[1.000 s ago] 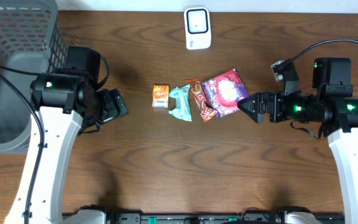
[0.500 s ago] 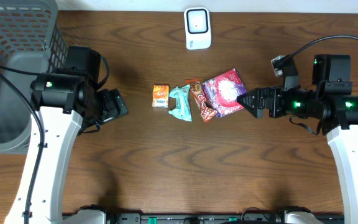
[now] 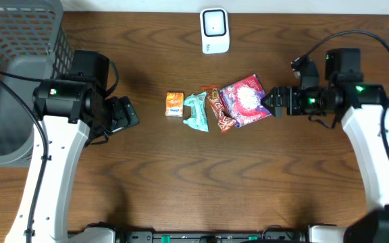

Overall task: Scan the item barcode
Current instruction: 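Lower the right gripper over the purple pack's right edge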

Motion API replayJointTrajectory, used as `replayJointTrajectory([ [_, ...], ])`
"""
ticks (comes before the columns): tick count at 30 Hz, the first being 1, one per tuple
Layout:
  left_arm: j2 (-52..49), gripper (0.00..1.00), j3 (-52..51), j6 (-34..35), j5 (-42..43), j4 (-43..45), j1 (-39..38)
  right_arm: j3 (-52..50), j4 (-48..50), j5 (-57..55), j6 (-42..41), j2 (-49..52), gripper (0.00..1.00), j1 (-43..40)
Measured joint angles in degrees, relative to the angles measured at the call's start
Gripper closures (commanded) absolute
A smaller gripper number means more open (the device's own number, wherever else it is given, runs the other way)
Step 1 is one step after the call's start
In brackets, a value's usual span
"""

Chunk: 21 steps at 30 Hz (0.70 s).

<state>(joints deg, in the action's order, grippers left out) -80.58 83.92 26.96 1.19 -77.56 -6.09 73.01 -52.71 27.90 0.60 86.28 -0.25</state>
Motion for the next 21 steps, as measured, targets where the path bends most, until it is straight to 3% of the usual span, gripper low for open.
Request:
replayJointTrajectory([
  [21, 0.0, 0.02, 0.0, 0.0, 0.0, 0.0, 0.0, 8.8, 5.4, -4.3, -6.2, 4.1, 0.01, 0.5],
])
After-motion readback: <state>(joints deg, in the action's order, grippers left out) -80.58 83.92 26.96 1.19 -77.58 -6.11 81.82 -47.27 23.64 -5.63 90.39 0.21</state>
